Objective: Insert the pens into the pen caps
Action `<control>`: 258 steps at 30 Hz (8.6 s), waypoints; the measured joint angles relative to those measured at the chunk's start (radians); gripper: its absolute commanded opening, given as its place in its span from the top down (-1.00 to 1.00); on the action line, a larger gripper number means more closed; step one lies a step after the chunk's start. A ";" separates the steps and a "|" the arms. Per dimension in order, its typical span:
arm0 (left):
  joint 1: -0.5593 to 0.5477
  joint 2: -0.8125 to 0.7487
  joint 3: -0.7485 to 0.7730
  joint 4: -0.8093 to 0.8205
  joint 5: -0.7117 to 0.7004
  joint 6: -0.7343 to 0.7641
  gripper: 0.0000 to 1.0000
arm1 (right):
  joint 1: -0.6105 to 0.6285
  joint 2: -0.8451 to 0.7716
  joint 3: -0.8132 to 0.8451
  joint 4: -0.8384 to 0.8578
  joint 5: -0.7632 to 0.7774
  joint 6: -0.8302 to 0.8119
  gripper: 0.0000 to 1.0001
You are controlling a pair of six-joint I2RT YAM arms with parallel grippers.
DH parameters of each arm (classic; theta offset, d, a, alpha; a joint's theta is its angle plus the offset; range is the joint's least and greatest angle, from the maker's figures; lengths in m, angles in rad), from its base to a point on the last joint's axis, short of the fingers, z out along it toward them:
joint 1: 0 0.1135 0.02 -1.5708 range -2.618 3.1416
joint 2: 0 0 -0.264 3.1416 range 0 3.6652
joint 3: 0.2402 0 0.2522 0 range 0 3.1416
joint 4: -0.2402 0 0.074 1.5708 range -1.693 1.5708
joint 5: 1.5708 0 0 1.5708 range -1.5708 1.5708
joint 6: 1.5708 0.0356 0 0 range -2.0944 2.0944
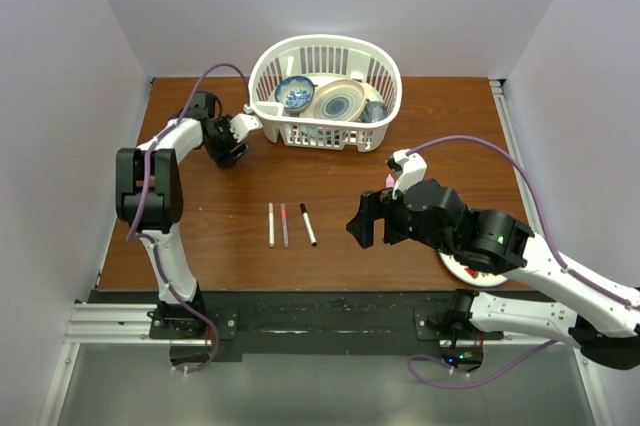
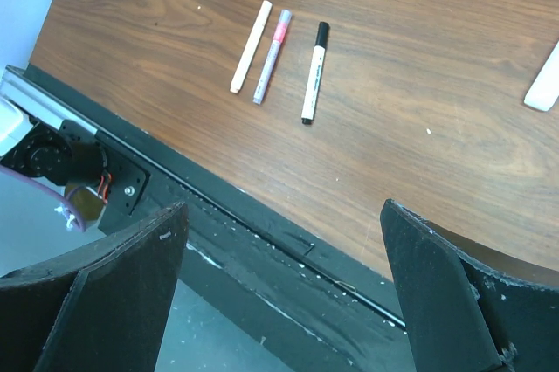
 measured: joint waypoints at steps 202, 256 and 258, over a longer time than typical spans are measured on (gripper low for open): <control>-0.292 -1.334 -1.135 1.445 0.501 -2.004 -0.26 | -0.113 0.244 -0.386 1.475 -0.519 0.124 1.00; -0.708 -1.213 -0.859 0.912 0.067 -1.426 1.00 | 0.006 0.075 -0.287 1.017 -0.135 -0.070 -0.54; -0.708 -1.231 -0.862 0.926 0.090 -1.426 1.00 | 0.012 0.037 -0.269 0.973 -0.155 -0.076 -0.75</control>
